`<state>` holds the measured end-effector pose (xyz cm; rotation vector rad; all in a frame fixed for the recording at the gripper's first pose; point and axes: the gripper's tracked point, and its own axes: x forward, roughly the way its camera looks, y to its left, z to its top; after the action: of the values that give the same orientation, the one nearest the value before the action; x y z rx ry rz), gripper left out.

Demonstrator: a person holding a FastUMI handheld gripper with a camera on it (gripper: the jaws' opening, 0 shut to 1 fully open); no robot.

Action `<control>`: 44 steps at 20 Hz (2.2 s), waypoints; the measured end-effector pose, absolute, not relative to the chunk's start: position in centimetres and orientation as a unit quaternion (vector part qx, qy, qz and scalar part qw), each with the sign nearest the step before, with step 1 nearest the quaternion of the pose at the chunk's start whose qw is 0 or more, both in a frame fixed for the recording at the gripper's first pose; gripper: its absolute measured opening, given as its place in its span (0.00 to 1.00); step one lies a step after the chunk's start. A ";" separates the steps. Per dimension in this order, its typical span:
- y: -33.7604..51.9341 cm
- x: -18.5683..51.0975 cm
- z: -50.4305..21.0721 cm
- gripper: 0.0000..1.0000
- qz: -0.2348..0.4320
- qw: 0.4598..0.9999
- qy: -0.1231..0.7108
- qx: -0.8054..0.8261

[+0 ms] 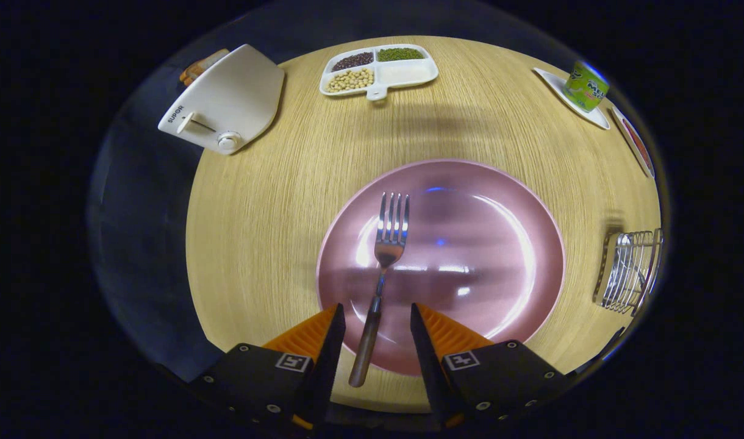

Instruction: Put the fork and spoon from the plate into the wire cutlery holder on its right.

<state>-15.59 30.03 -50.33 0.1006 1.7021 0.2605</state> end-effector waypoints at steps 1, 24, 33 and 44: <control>30.0 -15.7 -50.6 0.56 0.107 0.650 0.751 0.042; 22.1 -13.5 -44.6 0.04 0.109 0.748 0.653 0.052; 11.5 -11.1 -38.4 0.04 0.067 0.797 0.598 0.041; 2.0 -13.5 -38.1 0.04 0.045 0.744 0.666 -0.013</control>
<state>-13.53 2.00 -38.05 -0.0292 1.4589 0.0992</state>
